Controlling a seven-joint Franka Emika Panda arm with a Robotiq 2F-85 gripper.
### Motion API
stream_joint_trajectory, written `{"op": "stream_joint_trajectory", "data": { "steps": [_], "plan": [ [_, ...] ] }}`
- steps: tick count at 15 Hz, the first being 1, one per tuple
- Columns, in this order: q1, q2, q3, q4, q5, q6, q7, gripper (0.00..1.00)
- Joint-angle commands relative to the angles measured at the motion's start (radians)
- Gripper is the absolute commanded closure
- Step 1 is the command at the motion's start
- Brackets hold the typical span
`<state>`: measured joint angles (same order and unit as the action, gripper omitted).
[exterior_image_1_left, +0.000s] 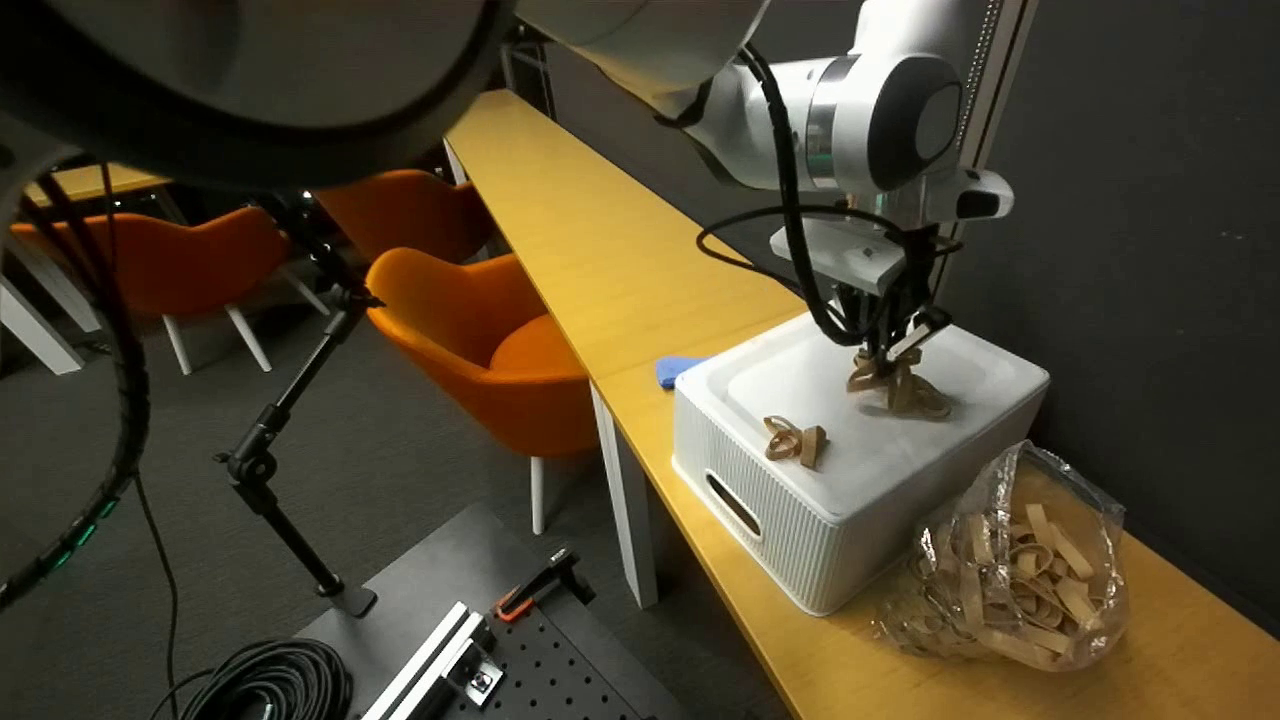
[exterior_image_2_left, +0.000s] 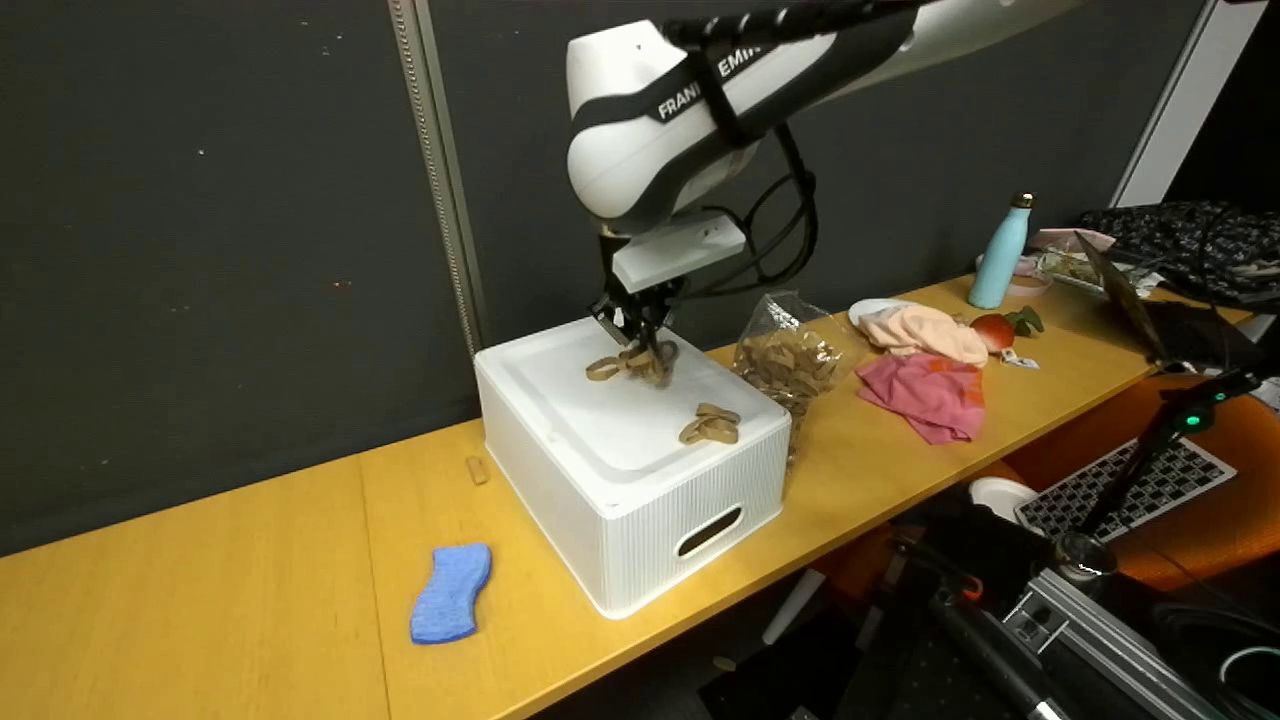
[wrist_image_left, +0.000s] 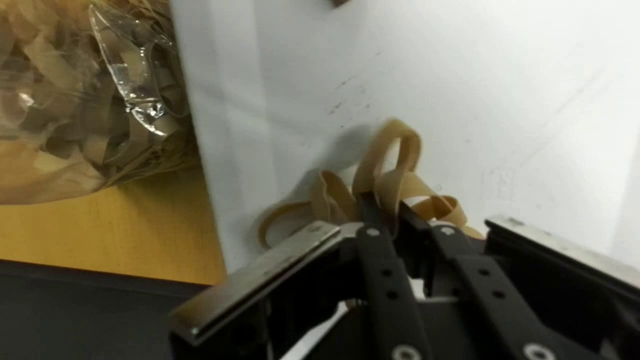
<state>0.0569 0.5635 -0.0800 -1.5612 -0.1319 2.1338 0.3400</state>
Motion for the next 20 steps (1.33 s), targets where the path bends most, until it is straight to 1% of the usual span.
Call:
{"op": "stream_joint_trajectory", "data": {
  "steps": [1, 5, 10, 12, 15, 20],
  "plan": [
    [-0.010, -0.109, -0.022, -0.040, 0.010, -0.055, 0.017, 0.98],
    [-0.039, -0.225, -0.057, -0.100, -0.002, -0.100, 0.039, 0.98],
    [-0.094, -0.415, -0.100, -0.273, -0.024, -0.131, 0.083, 0.98],
    [-0.126, -0.460, -0.112, -0.337, -0.026, -0.119, 0.092, 0.98],
    [-0.172, -0.479, -0.125, -0.394, -0.016, -0.105, 0.096, 0.98],
    [-0.222, -0.418, -0.142, -0.412, -0.023, -0.034, 0.097, 0.98]
  ]
}}
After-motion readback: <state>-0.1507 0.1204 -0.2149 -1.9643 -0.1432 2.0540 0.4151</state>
